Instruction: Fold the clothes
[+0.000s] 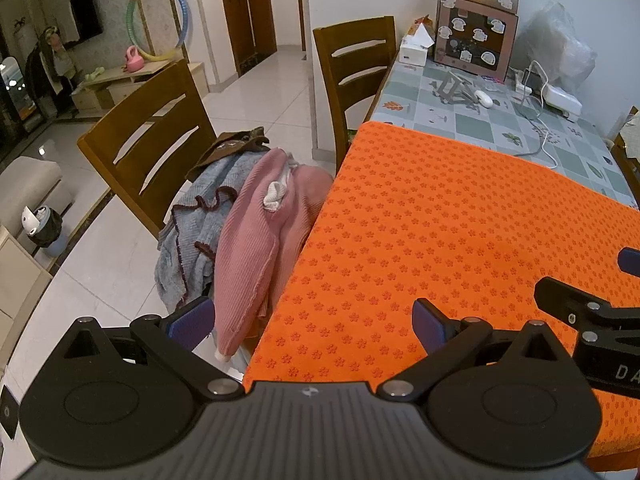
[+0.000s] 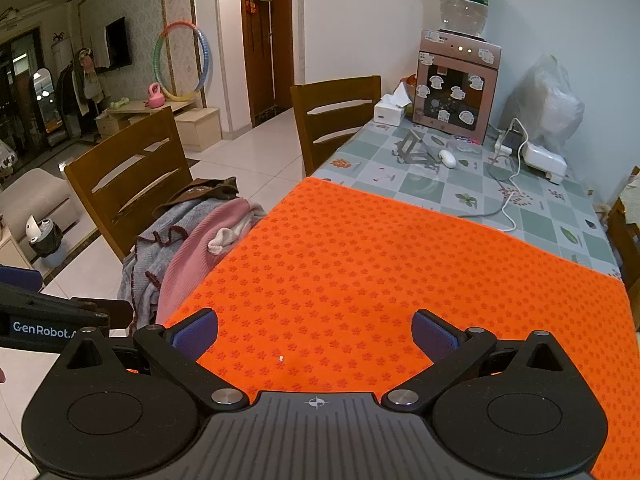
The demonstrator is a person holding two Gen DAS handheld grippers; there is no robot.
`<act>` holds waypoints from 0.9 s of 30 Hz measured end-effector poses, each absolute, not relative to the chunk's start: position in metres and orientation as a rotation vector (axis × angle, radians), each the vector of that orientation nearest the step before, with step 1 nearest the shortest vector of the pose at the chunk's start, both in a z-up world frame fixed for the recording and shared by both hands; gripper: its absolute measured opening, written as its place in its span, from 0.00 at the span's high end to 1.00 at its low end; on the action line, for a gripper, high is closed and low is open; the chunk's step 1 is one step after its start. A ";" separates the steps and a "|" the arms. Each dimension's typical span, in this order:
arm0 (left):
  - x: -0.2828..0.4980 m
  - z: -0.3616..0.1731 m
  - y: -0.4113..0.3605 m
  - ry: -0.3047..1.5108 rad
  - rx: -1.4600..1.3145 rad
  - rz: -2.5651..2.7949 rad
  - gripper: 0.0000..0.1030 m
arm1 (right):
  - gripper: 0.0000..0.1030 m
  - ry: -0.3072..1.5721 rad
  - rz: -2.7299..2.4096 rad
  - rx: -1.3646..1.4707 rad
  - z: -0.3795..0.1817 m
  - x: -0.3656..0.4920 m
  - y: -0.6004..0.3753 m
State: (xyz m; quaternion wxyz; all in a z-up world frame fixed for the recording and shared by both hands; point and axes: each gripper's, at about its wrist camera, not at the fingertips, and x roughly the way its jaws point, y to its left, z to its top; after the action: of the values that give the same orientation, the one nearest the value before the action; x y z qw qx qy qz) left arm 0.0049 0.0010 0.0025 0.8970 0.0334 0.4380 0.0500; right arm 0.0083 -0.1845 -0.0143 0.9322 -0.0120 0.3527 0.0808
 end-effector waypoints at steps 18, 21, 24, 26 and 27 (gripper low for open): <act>0.008 -0.001 -0.008 0.915 0.050 0.139 0.00 | 0.00 0.729 0.190 -0.018 -0.017 0.014 -0.200; 0.009 -0.002 -0.011 0.918 0.046 0.146 0.00 | 0.00 0.729 0.197 -0.022 -0.018 0.016 -0.202; 0.010 -0.003 -0.014 0.918 0.044 0.153 0.00 | 0.00 0.730 0.205 -0.026 -0.019 0.018 -0.203; 0.011 -0.003 -0.016 0.917 0.042 0.159 0.00 | 0.00 0.730 0.212 -0.030 -0.020 0.020 -0.205; 0.011 -0.004 -0.017 0.917 0.041 0.162 0.00 | 0.00 0.730 0.216 -0.032 -0.020 0.021 -0.205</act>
State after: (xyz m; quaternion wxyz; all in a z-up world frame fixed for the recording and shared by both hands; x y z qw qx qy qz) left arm 0.0108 -0.0170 -0.0038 0.8933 0.0198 0.4422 0.0779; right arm 0.0212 -0.2055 -0.0199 0.9283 -0.0154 0.3563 0.1052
